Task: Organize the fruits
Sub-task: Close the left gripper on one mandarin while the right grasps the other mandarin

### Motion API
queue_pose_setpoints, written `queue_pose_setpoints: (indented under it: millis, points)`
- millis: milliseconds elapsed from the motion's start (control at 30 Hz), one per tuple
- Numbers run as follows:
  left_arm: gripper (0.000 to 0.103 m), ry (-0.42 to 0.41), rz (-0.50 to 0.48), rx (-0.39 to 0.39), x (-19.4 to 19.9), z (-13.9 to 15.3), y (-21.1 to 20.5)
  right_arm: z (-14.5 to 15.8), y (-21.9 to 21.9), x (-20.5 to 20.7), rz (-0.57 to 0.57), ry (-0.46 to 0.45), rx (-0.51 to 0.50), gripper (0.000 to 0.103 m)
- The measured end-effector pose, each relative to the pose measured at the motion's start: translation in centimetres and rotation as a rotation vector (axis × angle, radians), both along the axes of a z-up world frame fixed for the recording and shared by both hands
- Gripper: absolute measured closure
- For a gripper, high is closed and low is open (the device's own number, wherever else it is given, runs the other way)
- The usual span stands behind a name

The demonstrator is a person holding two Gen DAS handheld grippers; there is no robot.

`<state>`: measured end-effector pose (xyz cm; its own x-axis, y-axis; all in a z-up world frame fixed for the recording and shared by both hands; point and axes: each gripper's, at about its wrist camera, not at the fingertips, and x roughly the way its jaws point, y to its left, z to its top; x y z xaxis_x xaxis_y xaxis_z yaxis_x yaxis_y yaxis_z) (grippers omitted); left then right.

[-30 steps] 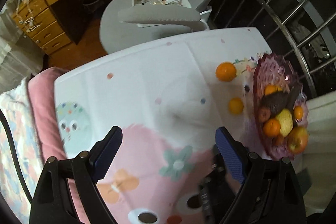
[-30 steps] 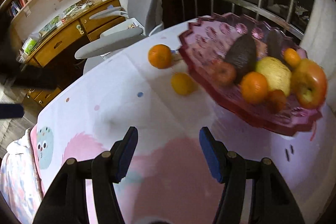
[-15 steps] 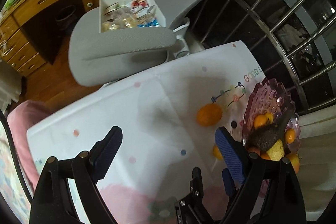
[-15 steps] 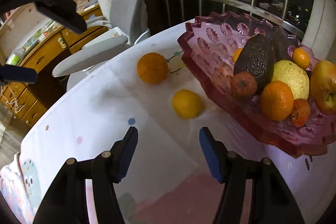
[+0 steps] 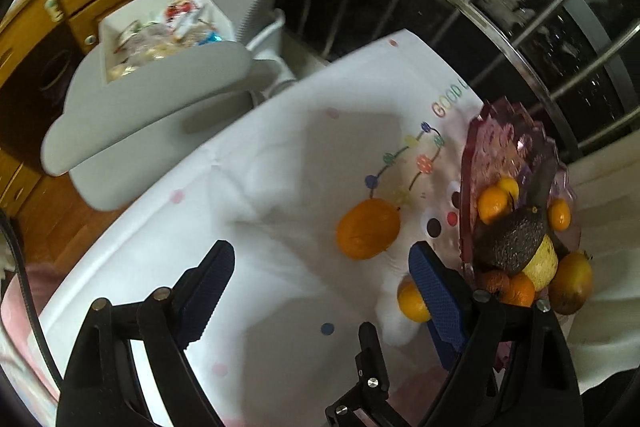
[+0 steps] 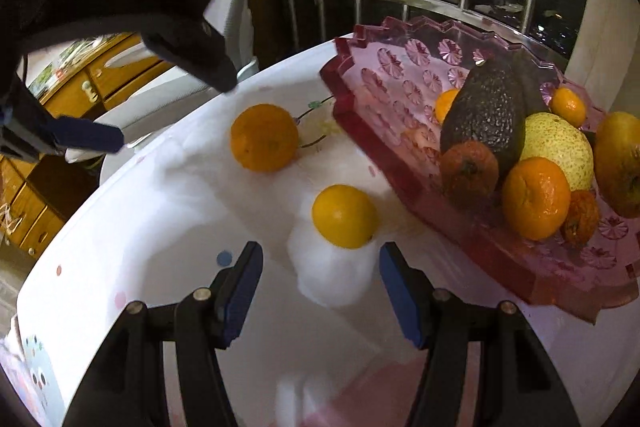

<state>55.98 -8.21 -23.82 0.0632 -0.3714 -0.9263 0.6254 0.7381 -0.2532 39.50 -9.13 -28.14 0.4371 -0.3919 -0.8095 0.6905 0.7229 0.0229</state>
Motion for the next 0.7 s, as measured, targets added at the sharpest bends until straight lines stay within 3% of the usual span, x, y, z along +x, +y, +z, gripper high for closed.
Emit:
queue_pose_setpoints:
  millis: [233, 300, 367, 533, 700]
  points:
    - [0.019, 0.055, -0.022, -0.019, 0.4, -2.2, -1.9, -0.3, -1.5, 0.6, -0.049, -0.003, -0.017, 0.045]
    - [0.025, 0.070, -0.026, -0.021, 0.4, -2.7, -2.3, -0.2, -1.5, 0.6, -0.053, -0.004, -0.017, 0.047]
    - [0.038, 0.092, -0.035, -0.024, 0.3, -3.3, -2.7, -0.2, -1.4, 0.7, -0.044, -0.004, -0.022, 0.050]
    - [0.043, 0.114, -0.046, -0.056, 0.1, -4.0, -3.1, -0.1, -1.3, 0.5, -0.042, -0.004, -0.032, 0.055]
    - [0.057, 0.127, -0.062, -0.088, -0.4, -4.3, -3.5, -0.1, -1.3, 0.5, -0.037, -0.009, -0.035, 0.069]
